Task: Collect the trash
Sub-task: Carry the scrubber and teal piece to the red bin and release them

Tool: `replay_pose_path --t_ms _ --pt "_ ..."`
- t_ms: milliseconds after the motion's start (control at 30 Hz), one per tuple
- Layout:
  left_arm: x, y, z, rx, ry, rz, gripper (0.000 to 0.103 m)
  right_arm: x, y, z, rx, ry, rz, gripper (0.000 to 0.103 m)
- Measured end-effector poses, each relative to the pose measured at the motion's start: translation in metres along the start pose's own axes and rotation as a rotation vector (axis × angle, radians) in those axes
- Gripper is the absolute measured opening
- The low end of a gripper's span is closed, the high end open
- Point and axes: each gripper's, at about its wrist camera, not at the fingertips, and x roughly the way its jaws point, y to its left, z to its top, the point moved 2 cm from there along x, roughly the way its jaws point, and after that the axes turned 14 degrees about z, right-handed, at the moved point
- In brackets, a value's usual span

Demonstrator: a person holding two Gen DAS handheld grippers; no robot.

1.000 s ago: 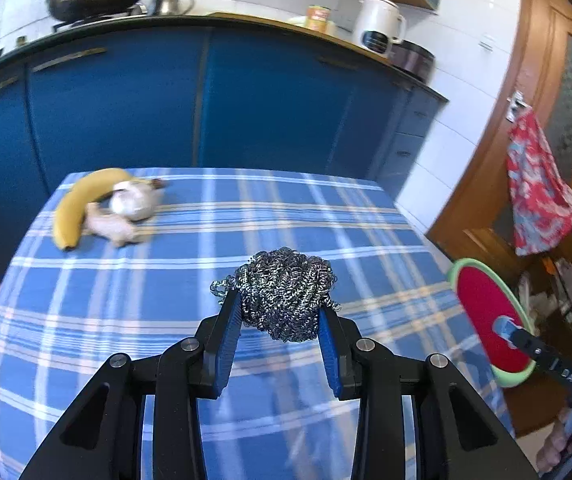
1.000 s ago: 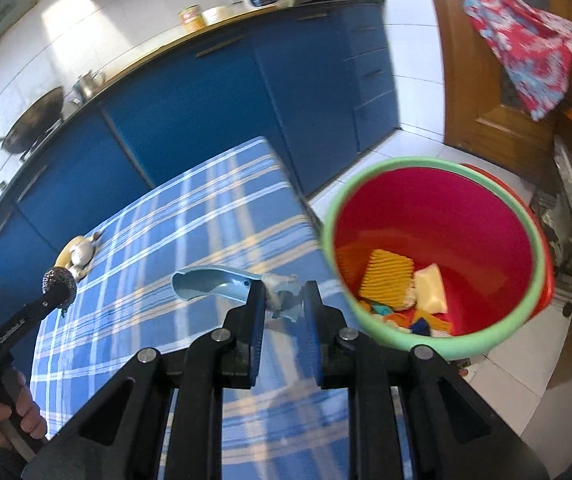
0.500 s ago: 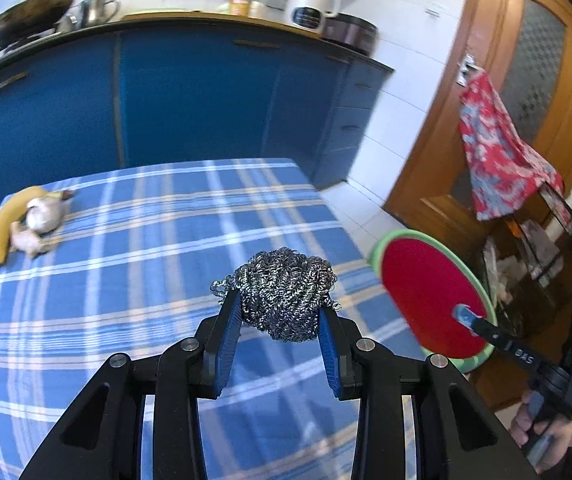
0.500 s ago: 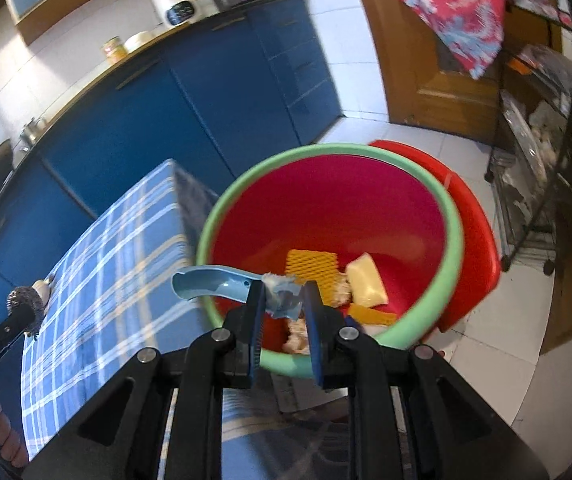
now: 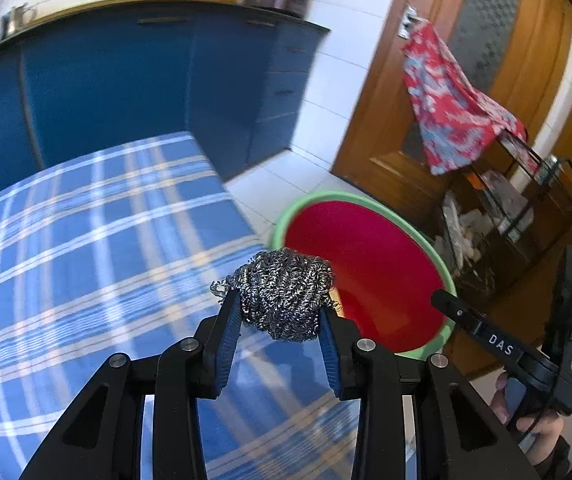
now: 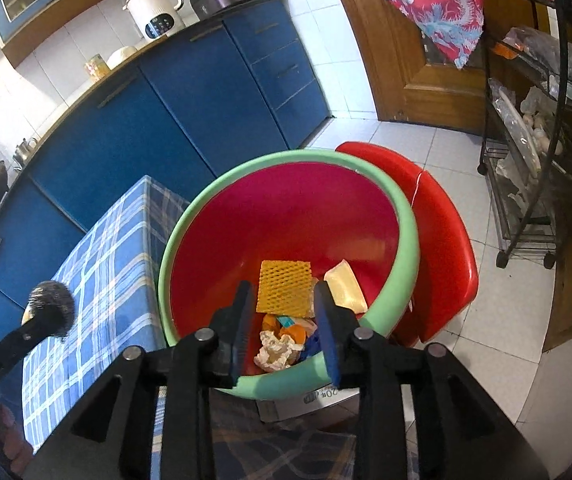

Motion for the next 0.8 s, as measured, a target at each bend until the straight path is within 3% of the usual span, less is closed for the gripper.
replay_pose_path --t_ms 333,600,800 --pt "0.033 -0.057 0.005 0.091 0.036 -0.085 0.043 -0.029 -0.011 0.006 -0.010 -0.059 -0.003 0.049" --pt "0.039 -0.064 0.005 0.089 0.047 -0.065 0.059 -0.044 -0.024 0.006 0.016 -0.078 -0.008 0.059" --pt "0.026 -0.053 0.004 0.073 0.030 -0.029 0.061 -0.048 -0.019 0.005 0.013 -0.073 0.000 0.070"
